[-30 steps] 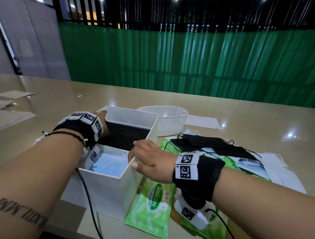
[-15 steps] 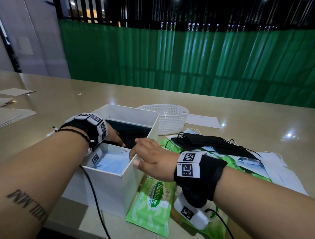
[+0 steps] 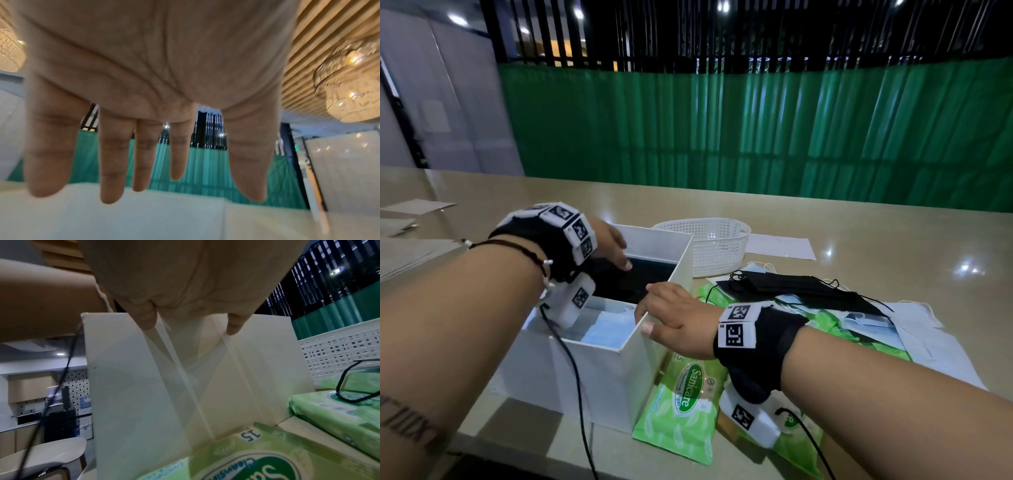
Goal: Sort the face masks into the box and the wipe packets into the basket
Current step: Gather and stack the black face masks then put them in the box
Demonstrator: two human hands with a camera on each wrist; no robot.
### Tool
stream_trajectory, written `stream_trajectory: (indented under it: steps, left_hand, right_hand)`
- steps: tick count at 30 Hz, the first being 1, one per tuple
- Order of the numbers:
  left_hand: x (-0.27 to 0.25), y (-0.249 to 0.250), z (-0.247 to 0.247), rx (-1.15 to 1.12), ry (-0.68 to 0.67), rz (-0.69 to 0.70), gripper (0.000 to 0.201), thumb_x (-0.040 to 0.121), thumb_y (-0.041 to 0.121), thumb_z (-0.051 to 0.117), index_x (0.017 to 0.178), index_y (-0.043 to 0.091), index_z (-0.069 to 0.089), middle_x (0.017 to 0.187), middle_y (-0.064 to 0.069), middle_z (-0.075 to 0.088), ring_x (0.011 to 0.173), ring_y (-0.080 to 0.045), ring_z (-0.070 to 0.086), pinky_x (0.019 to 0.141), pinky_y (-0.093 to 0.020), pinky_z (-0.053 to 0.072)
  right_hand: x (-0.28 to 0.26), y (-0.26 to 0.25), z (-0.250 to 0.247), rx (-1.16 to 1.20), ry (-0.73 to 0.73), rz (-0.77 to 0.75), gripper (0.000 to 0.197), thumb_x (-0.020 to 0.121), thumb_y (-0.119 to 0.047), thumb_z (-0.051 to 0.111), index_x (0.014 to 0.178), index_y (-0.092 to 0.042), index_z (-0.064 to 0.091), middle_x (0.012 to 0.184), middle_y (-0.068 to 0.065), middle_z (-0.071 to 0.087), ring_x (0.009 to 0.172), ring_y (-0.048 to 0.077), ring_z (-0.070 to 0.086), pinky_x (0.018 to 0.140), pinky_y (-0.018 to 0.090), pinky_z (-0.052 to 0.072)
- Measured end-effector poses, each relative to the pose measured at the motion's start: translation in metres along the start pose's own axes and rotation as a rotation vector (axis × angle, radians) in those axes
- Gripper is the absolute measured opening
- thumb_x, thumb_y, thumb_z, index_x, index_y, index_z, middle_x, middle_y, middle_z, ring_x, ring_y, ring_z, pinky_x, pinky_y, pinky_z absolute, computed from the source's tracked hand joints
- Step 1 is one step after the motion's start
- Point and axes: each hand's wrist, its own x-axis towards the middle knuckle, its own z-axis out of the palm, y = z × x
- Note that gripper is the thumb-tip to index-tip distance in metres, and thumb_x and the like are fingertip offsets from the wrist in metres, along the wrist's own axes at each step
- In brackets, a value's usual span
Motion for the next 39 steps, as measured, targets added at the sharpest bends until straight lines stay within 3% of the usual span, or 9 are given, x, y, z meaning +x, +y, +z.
stream_trajectory:
  steps: [3,8,11,16,22,27,31,35,39]
  left_hand:
    - [-0.019,0.027,-0.029,-0.137,0.027,0.111,0.055,0.084,0.035,0.067,0.133,0.020,0.048,0.109,-0.001,0.056,0.110,-0.020,0.056,0.060,-0.019,0.040]
    - [-0.054,0.078,-0.050,-0.202,0.102,0.316,0.044,0.087,0.040,0.061,0.128,0.026,0.051,0.110,0.006,0.057,0.111,-0.016,0.058,0.093,-0.030,0.047]
    - [-0.063,0.102,-0.044,-0.265,0.122,0.413,0.036,0.085,0.043,0.062,0.118,0.031,0.056,0.116,0.003,0.062,0.107,-0.013,0.060,0.096,-0.041,0.049]
    - [-0.066,0.142,-0.026,-0.559,0.128,0.487,0.017,0.088,0.036,0.059,0.105,0.034,0.056,0.109,0.008,0.060,0.099,-0.009,0.060,0.090,-0.035,0.053]
    - [-0.046,0.177,0.008,-0.941,0.054,0.383,0.008,0.089,0.026,0.058,0.096,0.029,0.055,0.115,0.001,0.057,0.091,-0.014,0.055,0.080,-0.036,0.051]
    - [-0.018,0.189,0.041,-0.831,-0.015,0.184,0.038,0.095,0.027,0.051,0.129,0.011,0.046,0.135,-0.008,0.047,0.111,-0.023,0.051,0.093,-0.037,0.044]
    - [0.005,0.177,0.065,-0.698,-0.031,0.065,0.048,0.094,0.030,0.052,0.135,0.006,0.045,0.140,-0.012,0.046,0.127,-0.028,0.047,0.106,-0.039,0.040]
    - [0.025,0.164,0.086,-0.747,-0.091,-0.006,0.048,0.092,0.026,0.054,0.133,0.002,0.048,0.139,-0.017,0.048,0.127,-0.030,0.048,0.097,-0.036,0.047]
    - [0.034,0.158,0.102,-0.904,-0.163,-0.097,0.047,0.093,0.026,0.054,0.133,0.001,0.047,0.137,-0.018,0.049,0.125,-0.031,0.051,0.061,-0.025,0.046]
  right_hand:
    - [-0.002,0.001,0.000,-0.017,0.004,-0.010,0.031,0.099,-0.024,0.040,0.129,-0.015,0.045,0.144,0.004,0.031,0.145,0.013,0.003,0.114,0.028,0.006]
    - [-0.019,0.006,-0.010,-0.115,-0.023,-0.009,0.052,0.097,-0.024,0.043,0.146,-0.028,0.024,0.158,-0.002,0.009,0.146,0.015,-0.003,0.118,0.035,0.001]
    - [-0.046,0.018,-0.028,-0.096,-0.025,0.057,0.052,0.096,-0.023,0.047,0.144,-0.028,0.029,0.156,-0.003,0.017,0.144,0.013,0.010,0.117,0.028,0.008]
    - [-0.108,0.069,-0.070,0.004,-0.031,0.434,0.033,0.096,-0.035,0.047,0.128,-0.029,0.051,0.127,-0.013,0.052,0.114,0.006,0.048,0.091,0.016,0.033]
    - [-0.169,0.154,-0.106,0.349,0.096,0.953,0.014,0.096,-0.031,0.045,0.097,-0.020,0.054,0.086,-0.004,0.057,0.069,0.010,0.047,0.063,0.023,0.036]
    - [-0.197,0.195,-0.119,0.333,0.200,1.168,0.017,0.097,-0.028,0.045,0.101,-0.014,0.053,0.106,0.007,0.055,0.087,0.019,0.049,0.078,0.030,0.038]
    - [-0.196,0.210,-0.113,0.271,0.223,1.182,0.033,0.097,-0.030,0.045,0.114,-0.003,0.055,0.118,0.012,0.054,0.101,0.023,0.050,0.084,0.030,0.040]
    - [-0.184,0.221,-0.102,0.291,0.241,1.170,0.039,0.095,-0.027,0.048,0.120,0.002,0.053,0.108,0.013,0.049,0.103,0.026,0.052,0.081,0.030,0.039]
    - [-0.174,0.226,-0.095,0.213,0.270,1.203,0.055,0.094,-0.036,0.051,0.137,-0.005,0.039,0.137,0.015,0.046,0.126,0.029,0.044,0.099,0.029,0.036]
